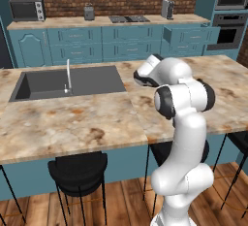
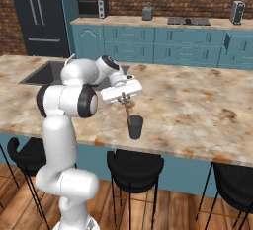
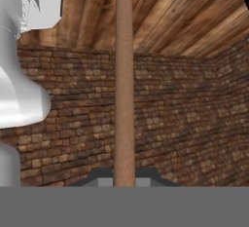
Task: Take a straw from the drawer in front and place it inside the glass cup on the dining counter.
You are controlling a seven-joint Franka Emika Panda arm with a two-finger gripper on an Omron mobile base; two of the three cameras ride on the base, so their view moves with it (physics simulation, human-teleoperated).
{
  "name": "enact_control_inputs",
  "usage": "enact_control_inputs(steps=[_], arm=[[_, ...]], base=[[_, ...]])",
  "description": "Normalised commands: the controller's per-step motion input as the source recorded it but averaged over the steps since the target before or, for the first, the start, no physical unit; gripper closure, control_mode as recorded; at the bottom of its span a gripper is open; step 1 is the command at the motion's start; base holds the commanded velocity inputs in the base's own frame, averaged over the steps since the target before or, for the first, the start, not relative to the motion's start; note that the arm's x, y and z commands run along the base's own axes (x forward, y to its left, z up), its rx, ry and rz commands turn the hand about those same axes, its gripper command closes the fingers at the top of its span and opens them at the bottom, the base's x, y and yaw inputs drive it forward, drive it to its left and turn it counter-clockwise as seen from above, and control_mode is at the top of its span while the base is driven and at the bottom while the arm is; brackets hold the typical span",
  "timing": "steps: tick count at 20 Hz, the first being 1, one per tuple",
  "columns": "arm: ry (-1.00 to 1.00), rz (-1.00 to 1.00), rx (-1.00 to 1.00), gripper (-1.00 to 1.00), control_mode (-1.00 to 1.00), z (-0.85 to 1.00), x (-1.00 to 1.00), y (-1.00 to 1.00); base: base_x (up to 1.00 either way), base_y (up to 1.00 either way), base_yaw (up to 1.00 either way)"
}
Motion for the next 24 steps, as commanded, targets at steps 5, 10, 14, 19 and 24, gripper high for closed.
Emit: enact_control_inputs(steps=[5, 10, 14, 19, 24], arm=[[0.00, 0.00, 0.00, 1.00, -1.00, -0.16, 0.08, -0.01], [0.00, 0.00, 0.00, 1.00, -1.00, -0.04, 0.07, -0.03], [0.00, 0.00, 0.01, 1.00, -1.00, 0.02, 0.11, -0.08], [0.00, 0.00, 0.01, 1.00, -1.00, 0.01, 0.22, -0.05], [0.00, 0.00, 0.00, 1.00, -1.00, 0.00, 0.39, -0.02]], base=[[0.00, 0.00, 0.00], [0.00, 0.00, 0.00], [0.00, 0.00, 0.00], [0.00, 0.00, 0.00], [0.00, 0.00, 0.00]])
